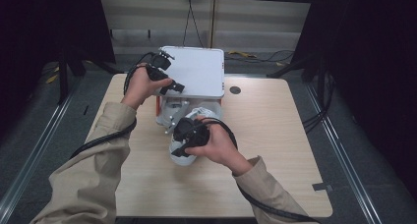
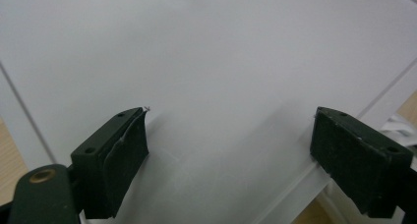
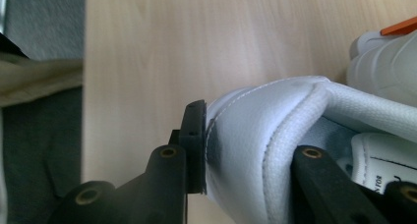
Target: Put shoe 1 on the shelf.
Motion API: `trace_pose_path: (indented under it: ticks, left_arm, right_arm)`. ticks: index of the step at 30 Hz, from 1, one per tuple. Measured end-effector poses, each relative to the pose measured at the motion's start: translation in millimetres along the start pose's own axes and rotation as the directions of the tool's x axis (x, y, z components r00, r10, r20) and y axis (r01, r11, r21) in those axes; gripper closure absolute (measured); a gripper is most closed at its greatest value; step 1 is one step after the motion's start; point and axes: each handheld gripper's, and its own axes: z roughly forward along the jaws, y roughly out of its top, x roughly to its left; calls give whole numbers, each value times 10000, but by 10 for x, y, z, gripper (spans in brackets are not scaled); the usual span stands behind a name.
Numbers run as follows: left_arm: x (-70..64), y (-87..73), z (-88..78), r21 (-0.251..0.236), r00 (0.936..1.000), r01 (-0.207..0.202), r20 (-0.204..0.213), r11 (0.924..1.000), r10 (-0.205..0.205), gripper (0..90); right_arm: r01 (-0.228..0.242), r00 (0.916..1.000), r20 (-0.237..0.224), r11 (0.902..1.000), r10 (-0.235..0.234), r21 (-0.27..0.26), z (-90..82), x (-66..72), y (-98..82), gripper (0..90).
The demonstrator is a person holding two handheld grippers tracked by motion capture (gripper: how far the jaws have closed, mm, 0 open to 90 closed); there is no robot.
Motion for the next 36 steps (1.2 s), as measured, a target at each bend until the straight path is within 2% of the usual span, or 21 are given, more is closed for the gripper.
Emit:
trace_pose_path:
  ticks: [2, 4, 6, 8, 11, 15, 17, 18, 19, 20, 22, 23, 24, 27, 28, 33, 35, 36]
  left_arm:
    - [10, -6, -1, -63, 10000, 8, 54, 10000, -8, 140]
    - [11, -7, -4, -48, 10000, -43, 84, 10000, 44, 141]
    - [18, -9, -5, -53, 9999, -57, 87, 10000, 58, 142]
    - [21, -13, -5, -105, 9999, -43, 119, 9999, 44, 144]
    - [15, -15, -6, -109, 9999, -88, 68, 9999, 89, 147]
    - [3, -26, -5, -194, 10000, -22, 24, 9998, 23, 147]
    - [4, -34, -7, -229, 10000, -53, 29, 9997, 53, 147]
    - [3, -37, -5, -287, 10000, -31, 33, 9996, 32, 146]
    - [0, -38, -5, -295, 10000, -31, 20, 9996, 32, 147]
    - [0, -38, -5, -295, 10000, -31, 20, 9996, 32, 147]
    - [-6, -35, -4, -277, 10000, -19, -19, 9996, 19, 147]
    - [-6, -35, -4, -277, 10000, -19, -19, 9996, 19, 147]
    - [-7, -36, -4, -276, 10000, -34, -21, 9996, 34, 147]
    - [-5, -41, -2, -357, 10000, 29, -5, 9994, -29, 147]
    - [-3, -41, -2, -360, 10000, 38, 9, 9993, -38, 147]
    - [-7, -28, 0, -252, 10000, -9, -16, 9997, 9, 147]
    - [-7, -34, -1, -293, 10000, 3, -23, 9996, -4, 147]
    - [-8, -38, -1, -323, 10000, -3, -20, 9995, 2, 147]
  right_arm:
    - [127, 9999, 50, 9999, -128, 97, 72, -87, 35, 691]
    - [409, 9991, 107, 9988, -412, 252, 179, -229, 22, 685]
    - [481, 9988, 34, 9984, -483, 305, 252, -322, -41, 680]
    - [291, 9995, 63, 9985, -294, 454, 317, -407, -142, 662]
    - [395, 9992, 31, 9949, -399, 930, 351, -406, -238, 657]
    - [44, 9999, 141, 9978, -53, 656, 275, -442, -320, 590]
    - [35, 9997, 237, 9951, -59, 983, 256, -471, -369, 542]
    - [-84, 9995, 315, 9942, 50, 1069, 252, -477, -397, 546]
    - [-54, 9998, 174, 9939, 35, 1104, 244, -471, -422, 584]
    - [-14, 9998, 187, 9937, -7, 1117, 243, -460, -440, 578]
    - [-34, 9988, 499, 9918, -30, 1281, 233, -416, -447, 566]
    - [-34, 9988, 499, 9918, -30, 1281, 233, -416, -447, 566]
    - [37, 9970, 763, 9924, -132, 1234, 219, -375, -456, 565]
    - [-195, 9963, 859, 9915, 84, 1289, 226, -351, -487, 578]
    - [-377, 9967, 762, 9883, 267, 1476, 267, -330, -531, 608]
    - [273, 9983, 469, 9914, -335, 1276, 247, -377, -485, 622]
    - [215, 9990, 362, 9944, -253, 1031, 204, -428, -411, 620]
    - [349, 9988, 317, 9942, -383, 1022, 195, -449, -385, 617]
